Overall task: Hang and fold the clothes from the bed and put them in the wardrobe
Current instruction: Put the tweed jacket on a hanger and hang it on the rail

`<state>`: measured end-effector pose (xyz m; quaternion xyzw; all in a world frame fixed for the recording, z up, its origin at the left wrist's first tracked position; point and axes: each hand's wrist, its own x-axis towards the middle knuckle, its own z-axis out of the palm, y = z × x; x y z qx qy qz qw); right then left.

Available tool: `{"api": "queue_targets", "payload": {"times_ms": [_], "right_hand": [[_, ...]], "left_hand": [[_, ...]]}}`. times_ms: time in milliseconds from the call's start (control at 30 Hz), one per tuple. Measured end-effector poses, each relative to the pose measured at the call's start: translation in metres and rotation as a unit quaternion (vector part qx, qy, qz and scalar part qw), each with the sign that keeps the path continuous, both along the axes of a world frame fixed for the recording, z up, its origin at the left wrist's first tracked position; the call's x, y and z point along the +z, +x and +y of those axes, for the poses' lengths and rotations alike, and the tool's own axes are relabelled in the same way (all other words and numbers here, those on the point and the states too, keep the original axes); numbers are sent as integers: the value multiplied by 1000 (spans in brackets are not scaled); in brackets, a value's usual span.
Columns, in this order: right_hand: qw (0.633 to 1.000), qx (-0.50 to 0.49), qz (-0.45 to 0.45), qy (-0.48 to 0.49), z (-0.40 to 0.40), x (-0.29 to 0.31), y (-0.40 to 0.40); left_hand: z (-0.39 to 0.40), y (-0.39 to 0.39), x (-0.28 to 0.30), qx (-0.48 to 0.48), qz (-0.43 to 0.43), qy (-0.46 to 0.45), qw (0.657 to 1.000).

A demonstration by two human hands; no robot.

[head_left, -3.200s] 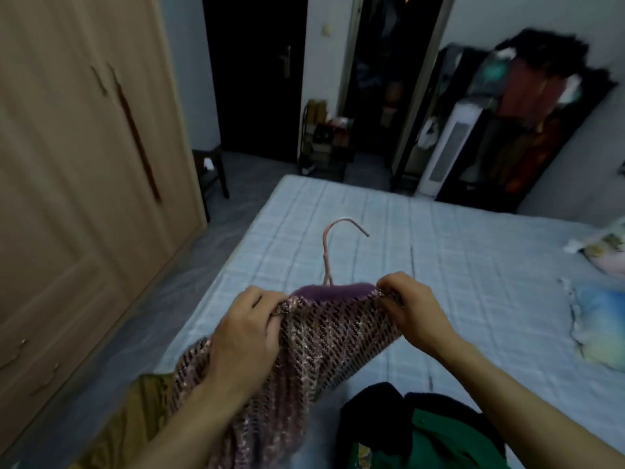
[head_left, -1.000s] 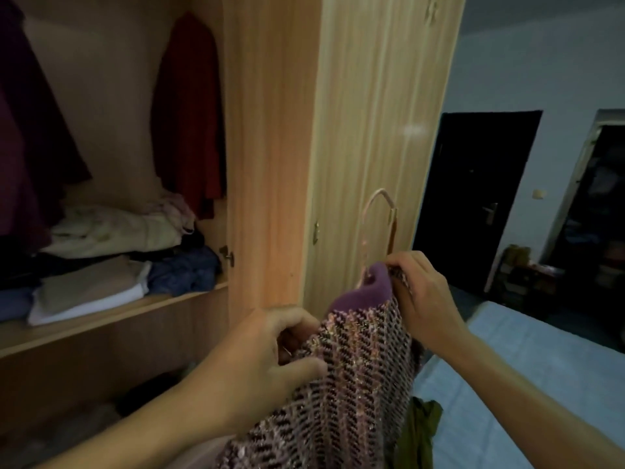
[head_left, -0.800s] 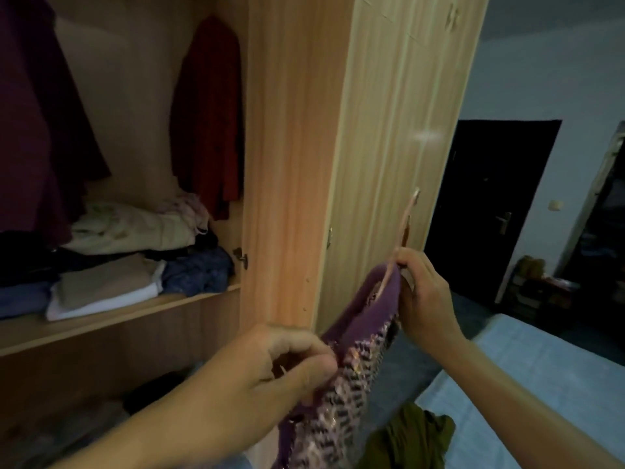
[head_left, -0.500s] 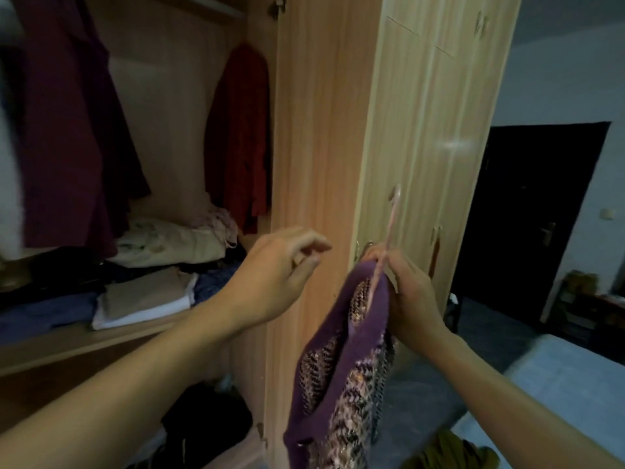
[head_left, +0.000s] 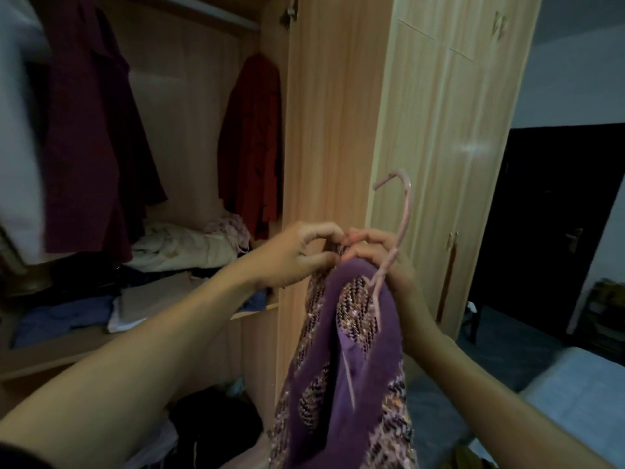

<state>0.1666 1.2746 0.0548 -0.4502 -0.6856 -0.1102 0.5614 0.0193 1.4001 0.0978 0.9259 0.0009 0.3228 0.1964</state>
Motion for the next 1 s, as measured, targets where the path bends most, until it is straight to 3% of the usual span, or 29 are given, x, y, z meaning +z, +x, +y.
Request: {"api": "queue_targets", "payload": {"times_ms": [67, 167, 200, 300, 367, 467, 533, 667, 800, 1000], "right_hand": [[999, -10, 30, -40, 1, 5, 1], [999, -4, -2, -54, 3, 12, 4], [996, 6, 41, -80, 2, 19, 5], [956, 138, 136, -221, 0, 37, 18], [949, 135, 49, -281, 1, 34, 28], [970, 4, 8, -241, -19, 7, 43], [959, -30, -20, -280, -31, -5, 57], [966, -9, 34, -257, -53, -7, 58], [977, -19, 12, -211, -61, -22, 32], [977, -171, -75, -104, -44, -23, -1]], "left_hand": [[1, -3, -2, 7, -25, 26, 999], [4, -8, -12, 29, -95, 103, 990], [6, -10, -16, 43, -116, 127, 984], [10, -19, -27, 96, -165, 177, 966], [10, -28, -34, 133, -185, 194, 954], [15, -45, -38, 191, -204, 215, 936], [19, -58, -36, 231, -212, 225, 923], [29, -82, -31, 298, -249, 240, 890], [37, -104, -21, 335, -273, 251, 867], [34, -138, -17, 357, -288, 252, 852]]}}
